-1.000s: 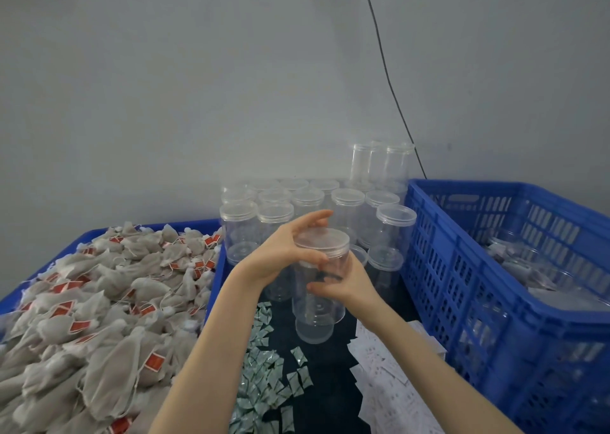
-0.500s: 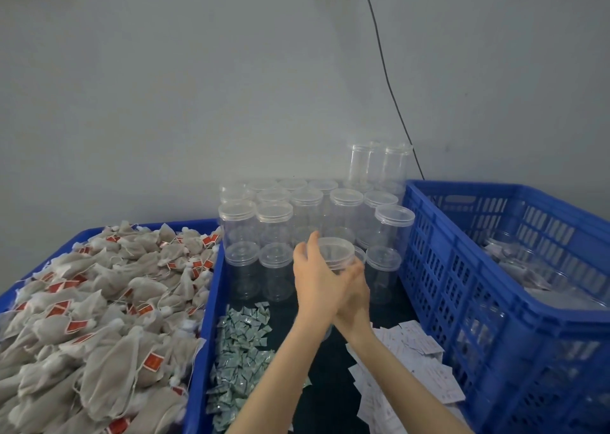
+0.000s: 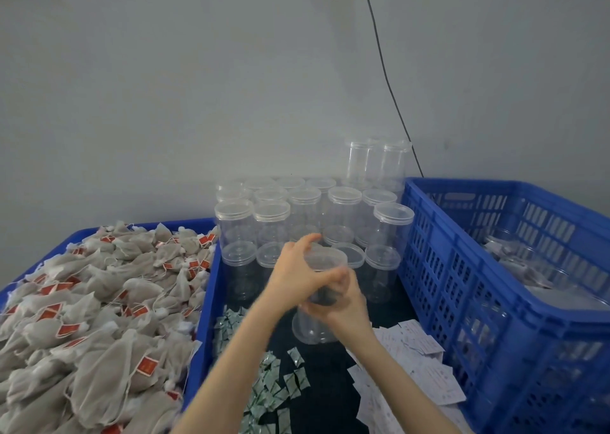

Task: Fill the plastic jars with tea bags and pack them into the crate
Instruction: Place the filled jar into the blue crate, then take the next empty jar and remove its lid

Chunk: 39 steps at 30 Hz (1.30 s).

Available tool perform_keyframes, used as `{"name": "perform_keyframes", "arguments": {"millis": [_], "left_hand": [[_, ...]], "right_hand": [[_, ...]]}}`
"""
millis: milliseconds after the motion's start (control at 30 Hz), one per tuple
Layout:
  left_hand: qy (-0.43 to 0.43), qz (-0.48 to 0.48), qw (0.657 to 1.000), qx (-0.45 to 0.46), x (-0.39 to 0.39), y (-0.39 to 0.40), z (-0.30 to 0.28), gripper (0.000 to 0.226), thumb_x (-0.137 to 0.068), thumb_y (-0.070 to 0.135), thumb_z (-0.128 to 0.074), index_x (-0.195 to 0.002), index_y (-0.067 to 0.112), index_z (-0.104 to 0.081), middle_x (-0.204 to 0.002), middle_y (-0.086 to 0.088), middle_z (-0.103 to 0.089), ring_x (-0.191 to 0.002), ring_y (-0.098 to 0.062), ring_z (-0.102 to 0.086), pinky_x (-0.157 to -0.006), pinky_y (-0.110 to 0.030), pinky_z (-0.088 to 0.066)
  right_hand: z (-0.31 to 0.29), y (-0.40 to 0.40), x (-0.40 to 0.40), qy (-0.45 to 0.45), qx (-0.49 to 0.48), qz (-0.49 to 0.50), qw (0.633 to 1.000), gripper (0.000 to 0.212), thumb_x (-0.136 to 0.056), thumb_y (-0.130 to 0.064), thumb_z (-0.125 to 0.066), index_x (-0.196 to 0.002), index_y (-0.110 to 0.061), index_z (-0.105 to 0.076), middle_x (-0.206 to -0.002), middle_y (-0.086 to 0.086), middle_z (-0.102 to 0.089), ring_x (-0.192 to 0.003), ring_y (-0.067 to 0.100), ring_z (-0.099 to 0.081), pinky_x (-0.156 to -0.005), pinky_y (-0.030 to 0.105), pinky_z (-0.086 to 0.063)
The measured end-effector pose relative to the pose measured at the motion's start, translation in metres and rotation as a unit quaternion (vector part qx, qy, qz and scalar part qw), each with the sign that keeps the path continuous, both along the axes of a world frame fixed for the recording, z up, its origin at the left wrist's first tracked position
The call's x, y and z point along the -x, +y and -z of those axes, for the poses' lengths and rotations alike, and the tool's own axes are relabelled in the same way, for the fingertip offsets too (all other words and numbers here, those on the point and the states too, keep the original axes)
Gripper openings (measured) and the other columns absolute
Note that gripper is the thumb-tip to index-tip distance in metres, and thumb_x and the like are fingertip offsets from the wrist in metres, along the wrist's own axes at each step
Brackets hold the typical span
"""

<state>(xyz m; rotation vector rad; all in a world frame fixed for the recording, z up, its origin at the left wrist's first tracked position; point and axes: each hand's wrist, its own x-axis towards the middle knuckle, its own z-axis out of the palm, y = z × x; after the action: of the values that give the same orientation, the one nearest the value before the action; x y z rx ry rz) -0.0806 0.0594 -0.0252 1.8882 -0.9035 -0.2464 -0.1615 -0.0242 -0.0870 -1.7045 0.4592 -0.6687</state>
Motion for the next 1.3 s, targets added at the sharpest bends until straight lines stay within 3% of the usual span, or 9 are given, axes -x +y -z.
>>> {"name": "perform_keyframes", "arguments": {"millis": [133, 233, 367, 533, 767, 900, 1067, 1133, 1300], "left_hand": [[0.018, -0.146, 0.989, 0.02, 0.026, -0.016, 0.017, 0.098, -0.061, 0.059, -0.078, -0.142, 0.035, -0.028, -0.137, -0.001, -0.031, -0.125, -0.023, -0.04, -0.105, -0.04, -0.039], [0.075, -0.003, 0.997, -0.003, 0.006, -0.001, 0.018, 0.098, -0.068, 0.05, -0.079, -0.147, 0.038, -0.02, -0.139, 0.002, -0.029, -0.124, -0.018, -0.041, -0.102, -0.034, -0.041], [0.127, 0.099, 0.987, 0.011, -0.019, 0.022, 0.01, 0.094, -0.074, 0.026, -0.079, -0.146, 0.042, -0.021, -0.133, 0.005, -0.043, -0.106, -0.003, -0.051, -0.08, -0.018, -0.045], [0.146, 0.157, 0.977, 0.009, -0.015, 0.02, 0.013, 0.093, -0.069, 0.037, -0.082, -0.144, 0.043, -0.029, -0.134, 0.019, -0.045, -0.114, 0.0, -0.051, -0.088, -0.015, -0.047], [0.056, -0.119, 0.99, 0.043, 0.014, -0.004, 0.029, 0.092, -0.056, 0.058, -0.079, -0.135, 0.034, -0.038, -0.127, 0.006, -0.046, -0.115, -0.014, -0.048, -0.09, -0.03, -0.044], [0.03, -0.191, 0.981, 0.006, 0.028, -0.008, 0.036, 0.101, -0.052, 0.073, -0.067, -0.138, 0.034, -0.031, -0.129, 0.003, -0.041, -0.124, -0.02, -0.044, -0.102, -0.043, -0.042], [0.073, 0.116, 0.987, -0.084, 0.005, 0.007, 0.023, 0.112, -0.072, 0.043, -0.077, -0.147, 0.046, 0.006, -0.157, 0.01, 0.003, -0.144, -0.017, -0.013, -0.112, -0.036, -0.025], [0.031, 0.203, 0.97, -0.133, -0.008, 0.018, 0.015, 0.101, -0.078, 0.03, -0.076, -0.148, 0.046, -0.005, -0.158, 0.011, -0.009, -0.144, -0.013, -0.017, -0.116, -0.037, -0.025], [-0.079, 0.028, 0.973, -0.216, -0.005, 0.007, 0.016, 0.102, -0.067, 0.065, -0.071, -0.149, 0.035, -0.017, -0.141, -0.005, -0.031, -0.134, -0.026, -0.028, -0.11, -0.044, -0.032]], "right_hand": [[0.014, 0.01, -0.008, 0.002, 0.046, 0.115, 0.992, 0.058, -0.073, -0.016, -0.083, -0.12, -0.024, -0.049, -0.111, -0.005, -0.061, -0.101, 0.013, -0.062, -0.076, 0.021, -0.047], [0.019, -0.005, 0.002, 0.005, -0.032, 0.057, 0.998, 0.077, -0.058, -0.013, -0.092, -0.117, -0.033, -0.047, -0.11, -0.015, -0.063, -0.098, -0.002, -0.062, -0.074, 0.012, -0.051], [0.02, -0.022, 0.015, 0.001, -0.056, -0.06, 0.997, 0.094, -0.044, -0.019, -0.091, -0.128, -0.022, -0.049, -0.124, 0.001, -0.065, -0.116, 0.016, -0.063, -0.099, 0.04, -0.053], [0.022, -0.016, 0.006, 0.001, -0.043, -0.075, 0.996, 0.089, -0.041, -0.024, -0.091, -0.122, -0.027, -0.052, -0.117, -0.005, -0.067, -0.108, 0.009, -0.066, -0.08, 0.021, -0.055], [0.019, 0.0, 0.0, 0.073, 0.031, 0.038, 0.996, 0.067, -0.048, -0.047, -0.084, -0.101, -0.043, -0.045, -0.094, -0.019, -0.063, -0.086, -0.008, -0.063, -0.058, 0.006, -0.046], [0.023, 0.002, 0.009, 0.059, 0.14, 0.079, 0.985, 0.071, -0.054, -0.053, -0.079, -0.114, -0.047, -0.041, -0.111, -0.023, -0.054, -0.104, -0.001, -0.055, -0.082, 0.024, -0.051], [0.031, -0.014, 0.018, 0.051, 0.049, 0.023, 0.997, 0.079, -0.046, -0.035, -0.09, -0.108, -0.051, -0.044, -0.112, -0.021, -0.062, -0.102, -0.01, -0.059, -0.069, 0.006, -0.048], [0.033, -0.017, 0.021, 0.053, 0.043, 0.017, 0.998, 0.082, -0.039, -0.044, -0.085, -0.11, -0.049, -0.045, -0.112, -0.018, -0.064, -0.103, -0.009, -0.058, -0.071, 0.008, -0.049], [0.034, -0.009, 0.016, 0.043, 0.058, 0.018, 0.997, 0.086, -0.039, -0.048, -0.081, -0.117, -0.048, -0.044, -0.117, -0.017, -0.062, -0.108, -0.002, -0.058, -0.085, 0.02, -0.052]]}}
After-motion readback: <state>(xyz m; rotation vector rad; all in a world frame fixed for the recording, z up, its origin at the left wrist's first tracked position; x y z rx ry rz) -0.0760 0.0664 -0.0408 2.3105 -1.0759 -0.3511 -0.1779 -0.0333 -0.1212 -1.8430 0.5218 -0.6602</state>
